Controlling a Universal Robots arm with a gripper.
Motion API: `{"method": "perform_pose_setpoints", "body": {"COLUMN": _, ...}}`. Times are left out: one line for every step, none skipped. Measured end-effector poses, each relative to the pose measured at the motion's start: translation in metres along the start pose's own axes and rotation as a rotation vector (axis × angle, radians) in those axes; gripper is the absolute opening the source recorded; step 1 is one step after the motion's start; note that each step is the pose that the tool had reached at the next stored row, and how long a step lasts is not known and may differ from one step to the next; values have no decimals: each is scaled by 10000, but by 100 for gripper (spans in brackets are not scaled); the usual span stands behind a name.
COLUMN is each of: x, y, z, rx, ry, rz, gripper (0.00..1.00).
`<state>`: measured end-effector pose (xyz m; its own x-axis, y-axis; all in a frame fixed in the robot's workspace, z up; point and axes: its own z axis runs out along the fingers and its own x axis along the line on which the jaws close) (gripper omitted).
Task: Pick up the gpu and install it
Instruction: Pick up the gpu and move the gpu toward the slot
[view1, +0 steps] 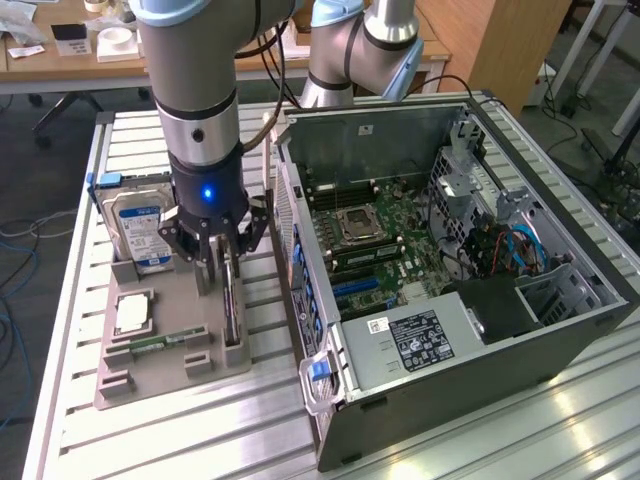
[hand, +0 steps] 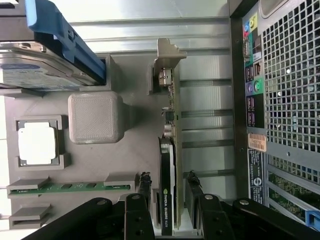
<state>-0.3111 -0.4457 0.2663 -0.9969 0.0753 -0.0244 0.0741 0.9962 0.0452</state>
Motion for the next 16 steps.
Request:
{"method": "perform_pose_setpoints", "body": {"x": -2, "y": -1, "z": 8, "rx": 1, "ry": 1, "rz": 0, "gripper": 42}}
{"method": "perform_pose_setpoints", "body": {"x": -9, "y": -1, "z": 12, "rx": 2, "ry": 1, "rz": -3, "gripper": 42}}
{"method": "perform_pose_setpoints", "body": {"x": -17, "y": 0, "z": 16, "rx": 1, "ry": 0, "rz": -2, "gripper": 42}}
{"method": "perform_pose_setpoints", "body": {"x": -22, "y": 0, "z": 22, "rx": -1, "ry": -1, "rz": 0, "gripper": 42}}
{"method": "perform_pose_setpoints", "body": {"x": -25, "y": 0, "z": 29, "rx": -1, "ry": -1, "rz": 0, "gripper": 42}}
{"method": "perform_pose_setpoints", "body": {"x": -25, "y": 0, "z": 39, "rx": 0, "ry": 0, "rz": 2, "gripper": 42}}
{"method": "perform_pose_setpoints", "body": {"x": -25, "y": 0, "z": 51, "rx": 0, "ry": 0, "rz": 2, "gripper": 42}}
{"method": "perform_pose_setpoints", "body": {"x": -25, "y": -1, "z": 65, "rx": 0, "ry": 0, "rz": 1, "gripper": 42}}
{"method": "perform_pose_setpoints", "body": {"x": -25, "y": -2, "z": 81, "rx": 0, "ry": -1, "rz": 0, "gripper": 42}}
{"method": "perform_pose_setpoints", "body": {"x": -25, "y": -3, "z": 98, "rx": 0, "ry": 0, "rz": 0, "gripper": 42}}
{"method": "perform_pose_setpoints", "body": {"x": -25, "y": -4, "z": 114, "rx": 0, "ry": 0, "rz": 0, "gripper": 42}}
{"method": "perform_pose_setpoints", "body": {"x": -24, "y": -4, "z": 130, "rx": -1, "ry": -1, "rz": 0, "gripper": 42}}
{"method": "perform_pose_setpoints", "body": {"x": -24, "y": -5, "z": 146, "rx": 0, "ry": 0, "rz": 0, "gripper": 42}}
{"method": "perform_pose_setpoints", "body": {"x": -23, "y": -6, "z": 160, "rx": 1, "ry": 1, "rz": 0, "gripper": 42}}
{"method": "perform_pose_setpoints", "body": {"x": -23, "y": -7, "z": 177, "rx": 0, "ry": 0, "rz": 0, "gripper": 42}}
{"method": "perform_pose_setpoints", "body": {"x": -23, "y": -7, "z": 191, "rx": 0, "ry": 0, "rz": 0, "gripper": 42}}
